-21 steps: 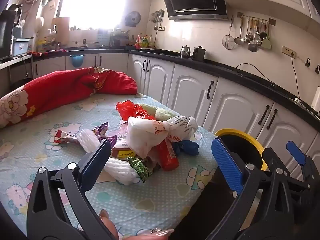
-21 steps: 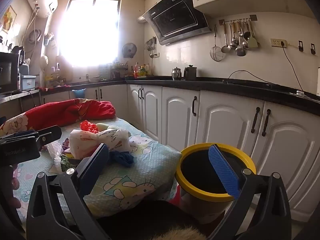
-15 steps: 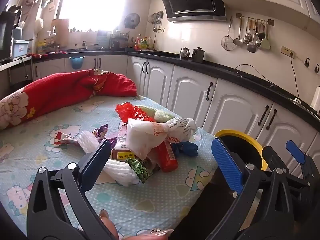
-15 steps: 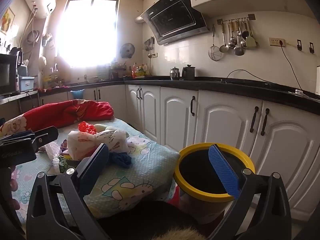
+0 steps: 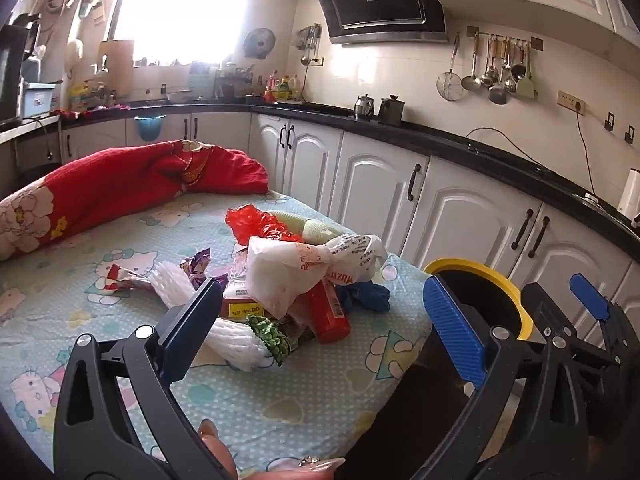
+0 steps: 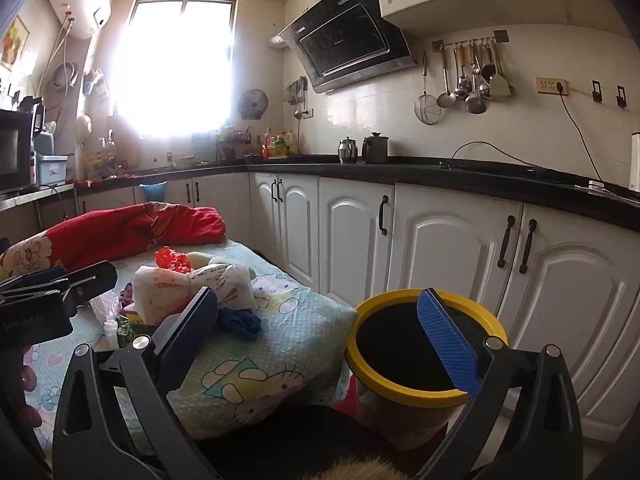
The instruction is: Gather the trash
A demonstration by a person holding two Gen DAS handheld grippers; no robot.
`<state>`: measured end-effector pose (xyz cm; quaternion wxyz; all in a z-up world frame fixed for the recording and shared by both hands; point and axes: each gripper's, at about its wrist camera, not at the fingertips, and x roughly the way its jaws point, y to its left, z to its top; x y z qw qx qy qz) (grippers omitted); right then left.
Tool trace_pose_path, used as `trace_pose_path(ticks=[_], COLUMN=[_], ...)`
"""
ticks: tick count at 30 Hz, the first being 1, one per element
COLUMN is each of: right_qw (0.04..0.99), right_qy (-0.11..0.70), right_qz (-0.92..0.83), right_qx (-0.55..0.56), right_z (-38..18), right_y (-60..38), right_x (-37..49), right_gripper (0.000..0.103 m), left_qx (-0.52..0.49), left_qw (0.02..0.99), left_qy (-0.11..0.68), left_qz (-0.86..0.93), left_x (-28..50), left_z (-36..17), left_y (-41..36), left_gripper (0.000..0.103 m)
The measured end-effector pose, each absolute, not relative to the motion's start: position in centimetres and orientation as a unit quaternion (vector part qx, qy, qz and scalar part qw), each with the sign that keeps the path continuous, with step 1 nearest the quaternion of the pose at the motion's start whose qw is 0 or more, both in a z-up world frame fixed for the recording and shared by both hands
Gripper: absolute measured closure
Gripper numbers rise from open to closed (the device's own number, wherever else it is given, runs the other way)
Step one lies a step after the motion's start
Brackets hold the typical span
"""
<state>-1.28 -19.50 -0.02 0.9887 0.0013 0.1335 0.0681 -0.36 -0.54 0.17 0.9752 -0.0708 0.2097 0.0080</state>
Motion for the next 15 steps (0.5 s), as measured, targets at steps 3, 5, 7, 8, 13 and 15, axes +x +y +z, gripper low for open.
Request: trace_pose_path(ticks=[3, 5, 7, 8, 13, 15], right_qw=[0.989, 0.989, 0.989, 0.989, 0.989, 0.989], right_qy=[0.132, 0.133, 0.133, 0.132, 0.132, 0.132], right_qz=[0.067, 0.067, 0.067, 0.067, 0.067, 0.067], right_qx=[0.000, 0.000, 0.001, 0.001, 0.000, 0.001], right_z=[0.03, 0.06, 0.04, 0.07, 0.04, 0.12], right_y=[-19.48, -19.51, -19.50, -19.50, -19.47, -19.48], right_x=[-1.37, -1.35, -1.36, -1.37, -1.38, -1.40], right_gripper=[0.006, 0.006, 0.006, 0.006, 0.006, 0.006], left_qx=[-0.071, -0.071, -0.071, -0.071, -0.071, -0.071], left_qw=[0.975, 0.975, 0.975, 0.975, 0.976, 0.976], left_qy=[0.208, 0.208, 0.208, 0.208, 0.208, 0.208], left_qz=[0.008, 0.008, 0.008, 0.008, 0.007, 0.008], left_x=[-0.33, -0.33, -0.32, -0.34, -0.36, -0.35], left_z=[0.15, 0.16, 0.17, 0.18, 0.18, 0.19], left_y=[-0.46, -0.45, -0.44, -0.47, -0.47, -0.46], left_gripper=[0.011, 0.011, 0.011, 0.011, 0.011, 0.011])
